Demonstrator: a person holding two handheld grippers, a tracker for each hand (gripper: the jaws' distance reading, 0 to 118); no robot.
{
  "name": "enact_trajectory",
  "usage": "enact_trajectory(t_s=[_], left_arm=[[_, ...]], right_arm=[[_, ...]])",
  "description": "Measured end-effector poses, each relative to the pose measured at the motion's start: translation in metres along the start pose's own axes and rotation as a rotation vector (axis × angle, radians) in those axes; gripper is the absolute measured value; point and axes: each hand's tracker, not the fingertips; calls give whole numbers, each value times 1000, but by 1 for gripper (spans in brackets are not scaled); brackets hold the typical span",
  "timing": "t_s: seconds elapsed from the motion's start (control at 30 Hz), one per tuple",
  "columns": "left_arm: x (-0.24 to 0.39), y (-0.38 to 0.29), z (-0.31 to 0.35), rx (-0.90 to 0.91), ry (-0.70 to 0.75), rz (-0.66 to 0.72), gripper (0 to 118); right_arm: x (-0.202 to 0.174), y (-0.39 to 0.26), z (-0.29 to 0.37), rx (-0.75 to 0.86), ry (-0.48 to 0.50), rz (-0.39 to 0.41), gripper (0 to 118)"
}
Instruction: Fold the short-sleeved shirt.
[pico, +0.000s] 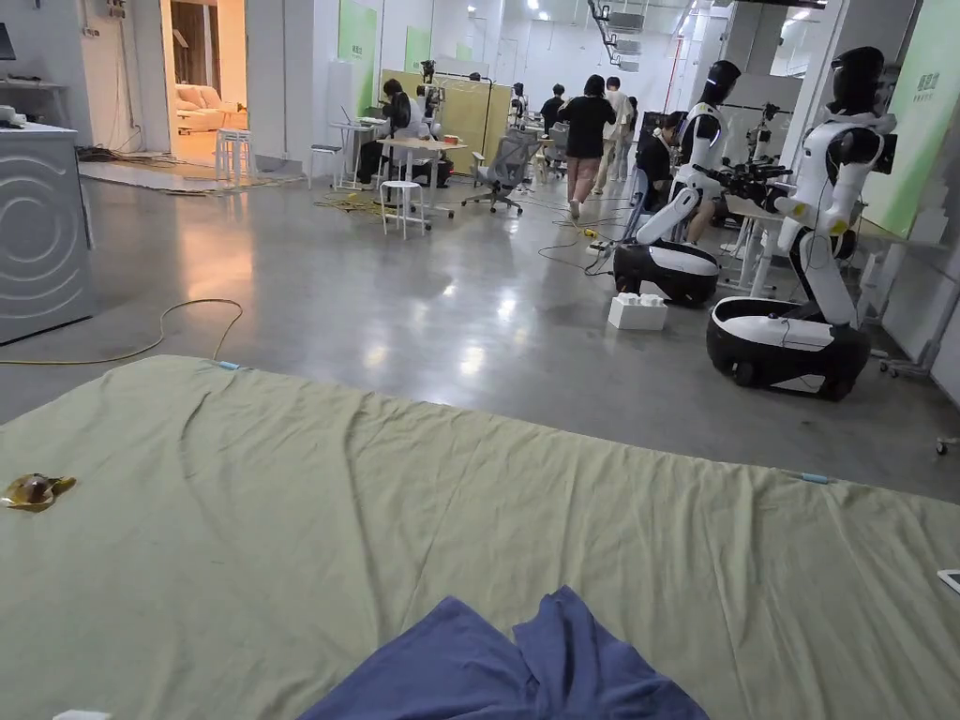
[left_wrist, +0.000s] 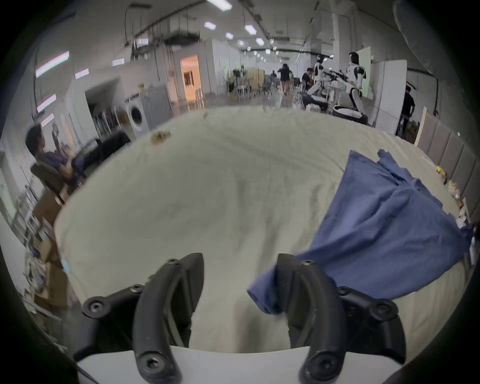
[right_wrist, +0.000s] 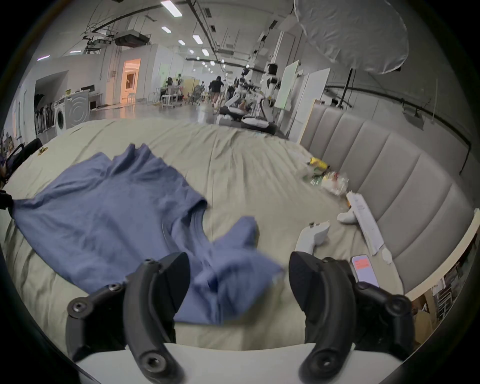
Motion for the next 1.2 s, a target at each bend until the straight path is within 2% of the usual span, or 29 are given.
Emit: enact_trajectory(t_s=[0.1, 0.17, 0.2, 0.37, 0.4, 0.43, 0.47, 0.53, 0.57, 0.63, 0.67, 0.7, 0.97, 1.2], left_arm=[[0, 21, 17, 159, 22, -39, 60], [4, 38, 29, 251, 1, -46, 60], [22, 21, 54, 289, -4, -41, 60], [34, 47, 80, 419, -67, 70, 58], [37, 51, 84, 432, -69, 85, 56], [39, 54, 87, 453, -71, 106, 50], [68, 63, 146, 496, -62, 99, 39], [84, 64, 165, 532, -44, 100, 15], [91, 64, 172, 552, -37, 78, 12], [100, 75, 183, 572, -66, 50, 4], [105, 74, 189, 593, -90, 41, 2], [111, 73, 195, 607, -101, 40, 1], [110, 84, 197, 626, -132, 48, 0], [70, 74, 162, 513, -141, 101, 0]], right_arm=[[-9, 31, 14, 122, 22, -6, 85], [-22, 54, 21, 207, 40, -33, 96], [-27, 64, 24, 248, 49, -46, 98], [-66, 105, 27, 442, 79, -94, 98], [-78, 108, 27, 454, 89, -126, 96], [-86, 114, 27, 457, 97, -155, 91], [-92, 117, 27, 462, 112, -185, 77], [-109, 121, 31, 460, 134, -227, 39], [-116, 122, 32, 467, 122, -213, 18], [-126, 126, 38, 572, 109, -150, 14], [-133, 125, 41, 551, 127, -158, 5], [-135, 124, 42, 559, 133, -148, 1], [-131, 116, 42, 572, 130, -112, 0], [-116, 109, 37, 549, 107, -97, 0]])
